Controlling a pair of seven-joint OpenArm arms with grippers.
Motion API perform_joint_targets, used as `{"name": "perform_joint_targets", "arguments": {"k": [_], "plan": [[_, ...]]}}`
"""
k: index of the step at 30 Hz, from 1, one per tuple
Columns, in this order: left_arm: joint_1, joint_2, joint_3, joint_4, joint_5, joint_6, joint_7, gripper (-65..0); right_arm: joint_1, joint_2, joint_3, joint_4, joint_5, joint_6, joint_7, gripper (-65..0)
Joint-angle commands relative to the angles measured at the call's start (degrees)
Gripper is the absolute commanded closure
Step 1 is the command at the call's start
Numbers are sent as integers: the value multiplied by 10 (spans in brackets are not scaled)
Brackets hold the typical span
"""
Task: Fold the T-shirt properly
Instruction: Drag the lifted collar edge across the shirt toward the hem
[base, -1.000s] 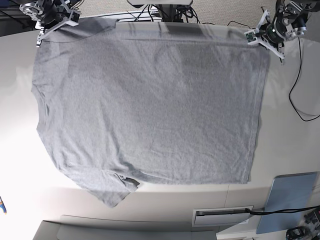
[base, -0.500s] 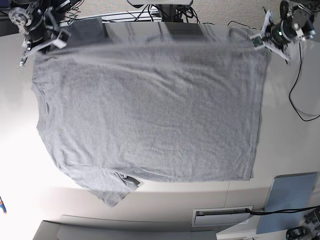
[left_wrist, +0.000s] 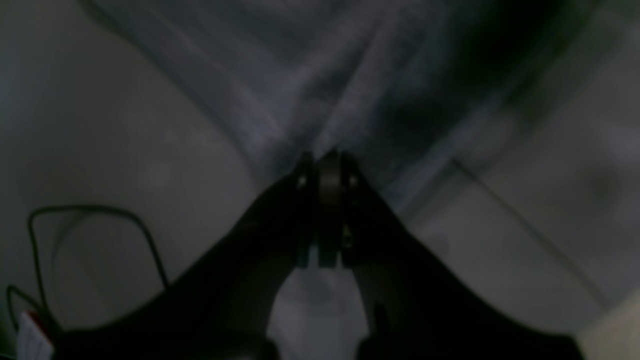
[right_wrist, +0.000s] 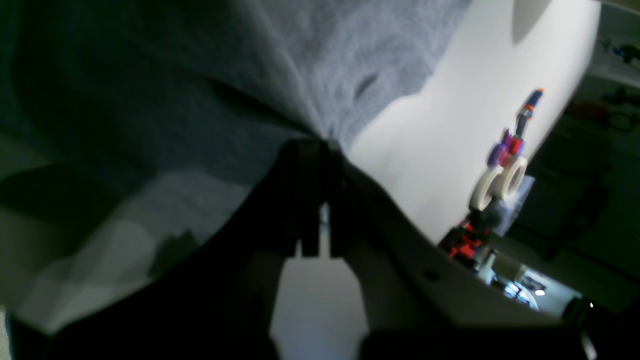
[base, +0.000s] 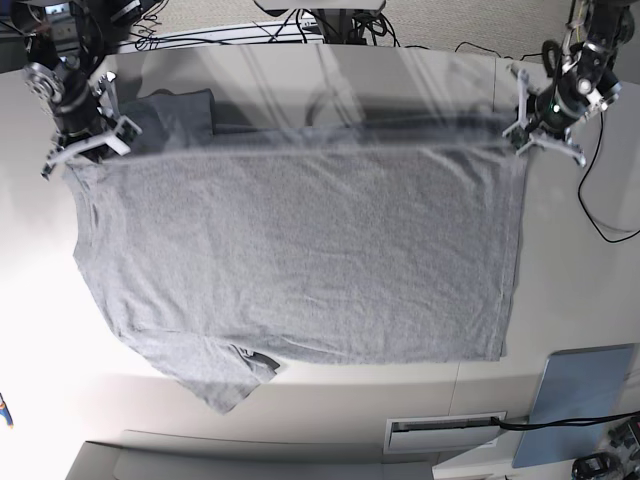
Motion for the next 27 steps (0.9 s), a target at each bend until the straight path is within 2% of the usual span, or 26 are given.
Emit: {"name": "perform_joint_targets", "arguments": {"k": [1, 4, 10, 14, 17, 23, 27], "plan": [[-13, -5, -6, -2, 4, 8, -4, 0, 19, 8, -9, -3, -15, -19, -2, 0], [-37, 7, -6, -16, 4, 5, -4, 0, 66, 9, -46, -33, -37, -41, -9, 0], [-75, 18, -6, -36, 4, 4, -4, 0, 148, 9, -89, -69, -38, -42, -6, 0], [-83, 21, -5, -42, 4, -11, -4, 0, 183, 9, -98, -69, -28, -42, -4, 0], [-83, 21, -5, -42, 4, -8, -4, 0, 196, 9, -98, -69, -10, -42, -3, 0], [-85, 21, -5, -42, 4, -8, -4, 0, 198, 9, -97, -69, -10, -42, 11, 0], [-92, 21, -5, -42, 4, 8, -4, 0, 197, 9, -98, -69, -10, -42, 11, 0]]}}
